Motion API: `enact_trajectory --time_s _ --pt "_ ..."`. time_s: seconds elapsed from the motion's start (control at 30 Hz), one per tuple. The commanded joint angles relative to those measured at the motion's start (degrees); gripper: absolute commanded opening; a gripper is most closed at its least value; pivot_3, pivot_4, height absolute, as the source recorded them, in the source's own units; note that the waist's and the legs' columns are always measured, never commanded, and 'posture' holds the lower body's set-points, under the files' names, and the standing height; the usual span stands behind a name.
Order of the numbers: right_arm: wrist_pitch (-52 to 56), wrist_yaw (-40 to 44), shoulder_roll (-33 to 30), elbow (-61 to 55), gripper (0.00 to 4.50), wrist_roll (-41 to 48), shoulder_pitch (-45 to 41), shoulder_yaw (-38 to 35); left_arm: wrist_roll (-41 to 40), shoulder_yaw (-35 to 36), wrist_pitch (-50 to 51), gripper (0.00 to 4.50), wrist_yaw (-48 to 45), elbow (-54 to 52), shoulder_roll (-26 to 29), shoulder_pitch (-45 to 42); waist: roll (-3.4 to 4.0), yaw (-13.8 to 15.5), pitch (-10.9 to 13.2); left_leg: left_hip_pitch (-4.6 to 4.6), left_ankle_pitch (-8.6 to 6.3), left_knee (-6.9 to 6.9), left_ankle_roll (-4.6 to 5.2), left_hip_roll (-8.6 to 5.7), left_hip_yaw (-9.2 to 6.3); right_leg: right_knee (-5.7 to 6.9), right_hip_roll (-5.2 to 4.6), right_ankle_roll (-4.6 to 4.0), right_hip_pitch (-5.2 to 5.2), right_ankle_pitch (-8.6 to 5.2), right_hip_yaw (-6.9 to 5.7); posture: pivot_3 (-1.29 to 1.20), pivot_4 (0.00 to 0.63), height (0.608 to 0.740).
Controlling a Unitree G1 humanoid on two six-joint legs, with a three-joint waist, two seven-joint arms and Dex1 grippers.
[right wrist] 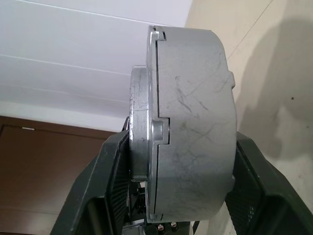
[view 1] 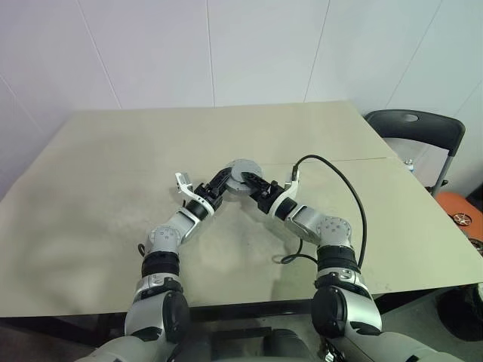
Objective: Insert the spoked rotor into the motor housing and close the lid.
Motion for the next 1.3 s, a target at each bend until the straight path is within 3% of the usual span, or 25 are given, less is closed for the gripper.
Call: enact_trajectory --time_s 0.03,0.2,0.47,0.73,1.3 --pt "0.2 0.35 0.3 -3.5 2.96 0.72 -1.75 1.89 1.44 -2.98 1.67 2.03 -0.25 0.0 -0.56 -0.82 0.0 -0.01 0.0 0.0 0.0 0.0 0.0 0.0 0.0 0.0 0.0 0.0 0.0 0.0 0.0 0.0 0.0 0.74" --pt "0.41 0.17 0.28 -3.8 4.47 0.97 -1.5 1.98 1.63 -3.22 2.23 2.03 -0.43 -0.01 -0.68 -0.64 0.0 0.0 0.0 0.0 0.02 0.01 -0.03 0.0 0.0 0.03 0.0 0.0 0.0 0.0 0.0 0.0 0.0 0.74" --pt "0.38 0.81 0.62 -4.58 4.47 1.44 -1.26 2.07 1.92 -3.08 2.53 2.03 -0.27 -0.06 -0.65 -0.51 0.0 0.0 0.0 0.01 0.03 0.01 -0.05 0.0 0.0 0.04 0.01 0.0 0.0 0.0 0.0 0.0 0.0 0.74" --pt "0.64 1.51 0.77 -6.03 2.08 2.13 -0.81 2.19 1.96 -3.03 2.42 2.03 -0.3 0.04 -0.59 -0.48 -0.01 -0.01 -0.01 0.01 0.04 0.02 -0.06 0.0 -0.01 0.06 0.0 0.0 0.0 0.0 0.0 0.0 0.0 0.74" --pt "3.17 3.76 0.5 -8.57 2.09 2.56 0.28 3.66 -3.03 -2.95 11.58 2.03 -5.84 -2.1 -0.99 0.3 0.0 -0.03 -0.01 0.02 0.05 0.03 -0.08 -0.01 -0.01 0.08 0.02 0.0 0.0 0.0 0.0 0.0 0.0 0.74"
